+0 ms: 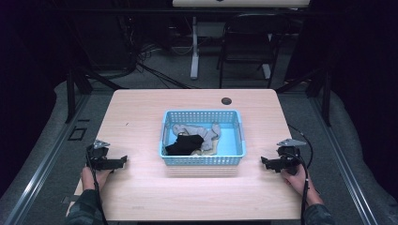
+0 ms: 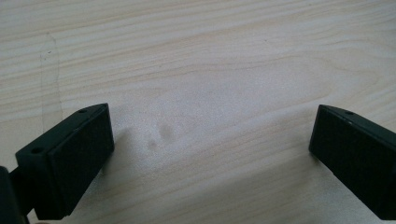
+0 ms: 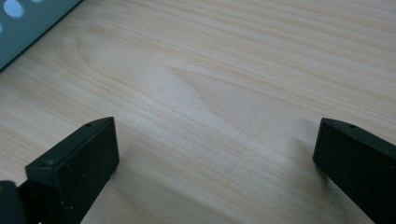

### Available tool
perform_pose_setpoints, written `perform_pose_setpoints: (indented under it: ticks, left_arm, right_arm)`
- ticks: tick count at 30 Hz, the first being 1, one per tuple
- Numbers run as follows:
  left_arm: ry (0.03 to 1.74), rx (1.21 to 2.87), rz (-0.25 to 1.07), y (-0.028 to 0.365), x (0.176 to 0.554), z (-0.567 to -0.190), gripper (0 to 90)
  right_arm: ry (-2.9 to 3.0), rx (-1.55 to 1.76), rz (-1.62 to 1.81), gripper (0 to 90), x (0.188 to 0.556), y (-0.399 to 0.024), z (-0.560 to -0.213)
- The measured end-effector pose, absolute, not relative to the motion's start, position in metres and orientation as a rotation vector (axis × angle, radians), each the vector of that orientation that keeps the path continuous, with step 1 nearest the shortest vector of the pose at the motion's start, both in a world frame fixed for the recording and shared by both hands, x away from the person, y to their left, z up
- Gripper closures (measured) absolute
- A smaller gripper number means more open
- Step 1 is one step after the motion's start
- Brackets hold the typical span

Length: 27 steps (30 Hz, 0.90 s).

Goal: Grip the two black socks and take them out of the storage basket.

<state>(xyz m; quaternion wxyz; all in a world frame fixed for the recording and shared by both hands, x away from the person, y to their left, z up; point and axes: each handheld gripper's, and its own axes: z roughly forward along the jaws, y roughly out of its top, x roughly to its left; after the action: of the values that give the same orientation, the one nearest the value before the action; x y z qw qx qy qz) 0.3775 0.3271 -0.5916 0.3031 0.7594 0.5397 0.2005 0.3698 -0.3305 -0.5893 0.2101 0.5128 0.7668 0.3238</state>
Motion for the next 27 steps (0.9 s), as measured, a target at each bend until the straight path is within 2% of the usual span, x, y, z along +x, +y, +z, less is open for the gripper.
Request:
perform_pose_setpoints:
  ticks: [27]
  left_arm:
    - [1.416, 2.054, 0.523, 0.325, 0.3768, -0.585, 0.0]
  right_arm:
    - [2.13, 1.427, 0.901, 0.0, 0.3696, -0.3304, -0.5893]
